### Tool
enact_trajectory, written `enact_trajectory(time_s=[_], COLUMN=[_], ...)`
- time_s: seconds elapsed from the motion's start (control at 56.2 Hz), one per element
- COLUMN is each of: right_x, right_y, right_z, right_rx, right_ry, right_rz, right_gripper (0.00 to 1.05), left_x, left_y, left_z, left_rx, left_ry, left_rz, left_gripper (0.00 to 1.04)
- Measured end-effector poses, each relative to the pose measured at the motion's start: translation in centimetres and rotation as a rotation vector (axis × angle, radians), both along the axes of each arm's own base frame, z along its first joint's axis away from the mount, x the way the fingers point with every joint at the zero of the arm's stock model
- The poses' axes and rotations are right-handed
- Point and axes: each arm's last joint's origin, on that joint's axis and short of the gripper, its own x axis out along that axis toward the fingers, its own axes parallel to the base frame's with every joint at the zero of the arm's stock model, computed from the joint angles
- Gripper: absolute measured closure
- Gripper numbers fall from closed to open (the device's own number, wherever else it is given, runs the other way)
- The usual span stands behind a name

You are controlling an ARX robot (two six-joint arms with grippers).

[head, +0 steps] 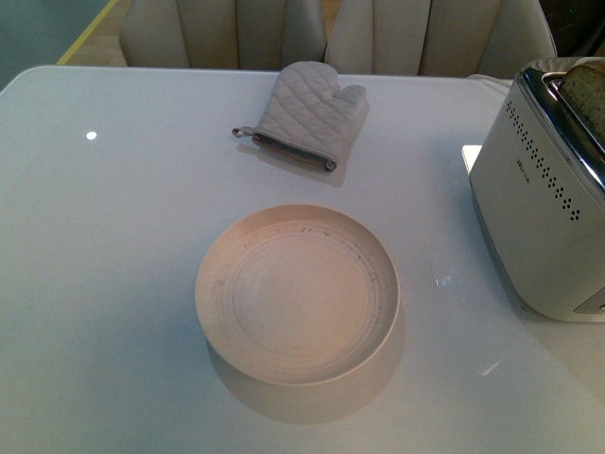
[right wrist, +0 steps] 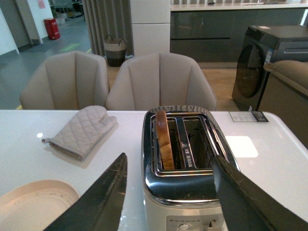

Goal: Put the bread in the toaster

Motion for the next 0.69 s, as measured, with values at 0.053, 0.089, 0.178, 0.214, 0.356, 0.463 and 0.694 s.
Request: enact_trajectory(time_s=[0.053, 0.089, 0.178, 0.214, 0.356, 0.463, 0.694], right_x=[0.00, 0.00, 0.00, 0.00, 0.00, 0.00, 0.00], right_y=[0.00, 0.00, 0.00, 0.00, 0.00, 0.00, 0.00], right_z=[0.00, 0.00, 0.00, 0.00, 0.00, 0.00, 0.00], right_rx=[0.000, 0.000, 0.000, 0.000, 0.000, 0.000, 0.000], right_ry=[0.000, 0.000, 0.000, 0.000, 0.000, 0.000, 0.000], right_rz=[0.000, 0.000, 0.000, 0.000, 0.000, 0.000, 0.000], right_gripper=[0.35, 0.28, 0.13, 0.08, 0.09, 0.09, 0.09], left_x=[0.00, 0.00, 0.00, 0.00, 0.00, 0.00, 0.00], left_y=[0.00, 0.00, 0.00, 0.00, 0.00, 0.00, 0.00], left_z=[0.00, 0.00, 0.00, 0.00, 0.00, 0.00, 0.00], left_rx=[0.000, 0.000, 0.000, 0.000, 0.000, 0.000, 0.000], left_ry=[0.000, 0.000, 0.000, 0.000, 0.000, 0.000, 0.000], left_rz=[0.000, 0.000, 0.000, 0.000, 0.000, 0.000, 0.000], left_gripper=[0.07, 0.07, 0.07, 0.07, 0.07, 0.07, 0.07])
